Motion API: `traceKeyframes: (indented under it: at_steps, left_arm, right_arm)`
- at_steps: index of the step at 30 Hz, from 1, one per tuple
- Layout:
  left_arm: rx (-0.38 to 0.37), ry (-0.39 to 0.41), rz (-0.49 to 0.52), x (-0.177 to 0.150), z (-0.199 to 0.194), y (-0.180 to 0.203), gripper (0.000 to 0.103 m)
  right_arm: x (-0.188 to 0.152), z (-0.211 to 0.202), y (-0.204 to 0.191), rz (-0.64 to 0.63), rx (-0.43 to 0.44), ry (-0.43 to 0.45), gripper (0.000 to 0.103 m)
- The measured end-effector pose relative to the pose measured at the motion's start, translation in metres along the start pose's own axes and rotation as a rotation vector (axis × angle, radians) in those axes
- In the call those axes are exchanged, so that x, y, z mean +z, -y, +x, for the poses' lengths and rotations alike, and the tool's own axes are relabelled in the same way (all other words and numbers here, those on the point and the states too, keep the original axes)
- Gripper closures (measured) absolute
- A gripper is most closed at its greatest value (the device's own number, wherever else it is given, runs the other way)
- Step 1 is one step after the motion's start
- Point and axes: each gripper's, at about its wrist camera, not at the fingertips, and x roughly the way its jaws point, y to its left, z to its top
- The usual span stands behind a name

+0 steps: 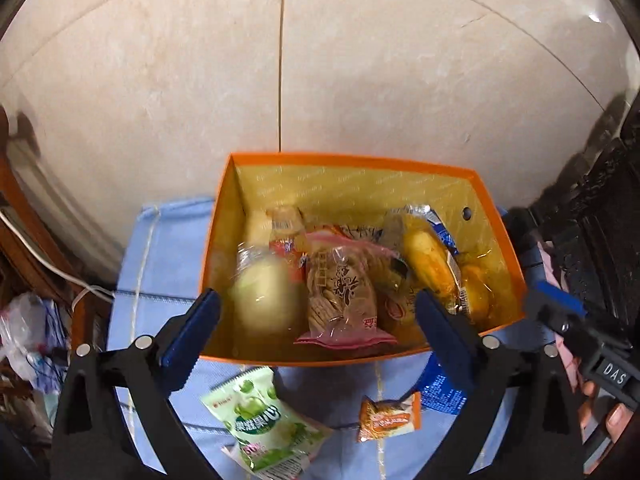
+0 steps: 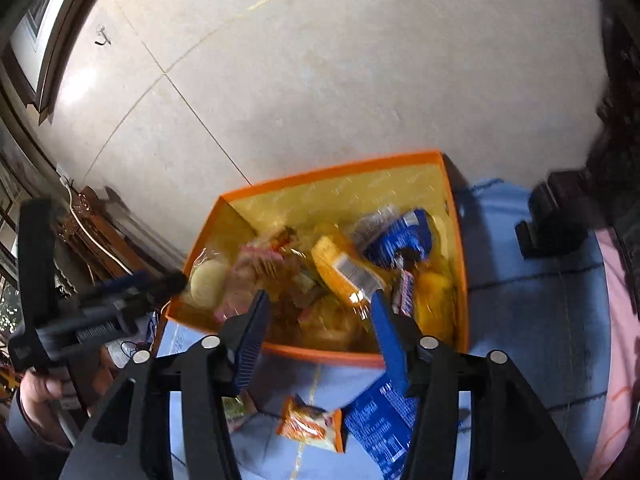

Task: Organize snacks
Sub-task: 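Carry both snacks into the orange box and open both tools, then grasp the small orange snack pack with the left tool and lift it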

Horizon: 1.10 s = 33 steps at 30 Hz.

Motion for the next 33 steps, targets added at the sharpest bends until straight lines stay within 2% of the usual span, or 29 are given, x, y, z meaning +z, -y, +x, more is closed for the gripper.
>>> traceKeyframes:
  at_steps: [4, 8, 13, 18, 22, 27, 33]
  left_arm:
    - [-0.015, -0.028, -0.021, -0.002, -0.005, -0.005, 0.008]
    - [-0.031, -0.046, -0.044, -0.021, -0.016, -0.012, 0.008]
    - [-0.033, -0.085, -0.026, -0.060, -0.021, -0.008, 0.008]
    - [-0.031, -0.160, 0.026, -0.107, -0.010, 0.006, 0.008]
    - [-0.050, -0.219, 0.137, -0.135, 0.010, 0.032, 0.008]
    - [-0.039, -0.209, 0.429, -0.151, 0.034, 0.078, 0.008]
    - [-0.090, -0.251, 0.564, -0.151, 0.067, 0.102, 0.008]
  right_arm:
    - [-0.020, -0.010, 0.010, 0.027, 0.013, -0.012, 0.044]
    - [-0.044, -0.017, 0.011, -0.006, -0.014, -0.037, 0.038]
    - [-0.076, -0.015, 0.016, -0.011, -0.033, -0.092, 0.038]
    - [-0.107, -0.018, 0.020, -0.006, -0.052, -0.138, 0.029]
    - [-0.133, -0.026, 0.030, 0.055, -0.037, -0.159, 0.023]
    - [-0.158, -0.031, 0.048, 0.127, -0.021, -0.198, 0.022]
    - [-0.172, -0.033, 0.068, 0.182, -0.019, -0.208, 0.022]
